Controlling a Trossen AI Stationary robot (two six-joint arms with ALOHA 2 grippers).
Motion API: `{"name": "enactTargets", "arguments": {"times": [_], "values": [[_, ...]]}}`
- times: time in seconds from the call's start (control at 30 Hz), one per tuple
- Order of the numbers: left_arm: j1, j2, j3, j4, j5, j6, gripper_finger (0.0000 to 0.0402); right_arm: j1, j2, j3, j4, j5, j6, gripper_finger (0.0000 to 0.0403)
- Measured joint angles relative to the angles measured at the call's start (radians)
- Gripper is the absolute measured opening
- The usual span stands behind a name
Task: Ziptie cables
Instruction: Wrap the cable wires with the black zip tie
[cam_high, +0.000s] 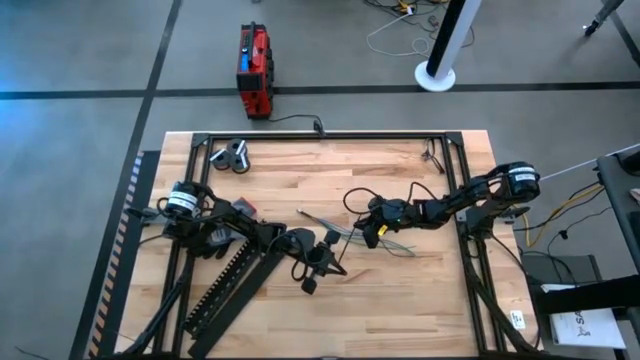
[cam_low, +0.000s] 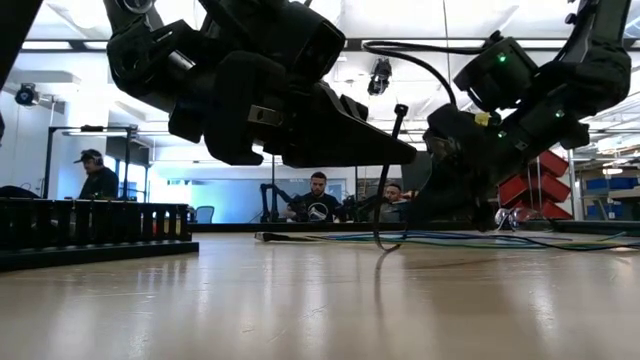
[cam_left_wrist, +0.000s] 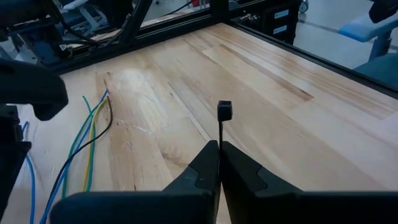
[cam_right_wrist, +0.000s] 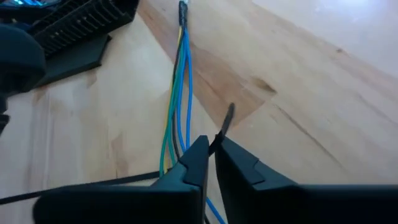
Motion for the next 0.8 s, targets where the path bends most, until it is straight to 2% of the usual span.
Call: {"name": "enactTargets", "arguments": {"times": [0.17,0.33,0.63,0.8], "values": [[0.000,0.000,0.000,0.004,-0.004,-0.003,0.0000,0.024,0.000,0.003,0.004,0.074,-0.063,0.0001],[0.004,0.000,0.000,0.008,-0.070,-0.029,0.0000,0.064,0.000,0.012,0.003,0.145,-0.139,0.0000],[0.045,0.000,0.000,0.032,-0.082,-0.115,0.0000,0.138,0.000,0.029,-0.006,0.250,-0.242,0.0000],[0.060,0.000,0.000,0.032,-0.133,-0.150,0.0000,0.172,0.000,0.032,-0.013,0.324,-0.283,0.0000]]}}
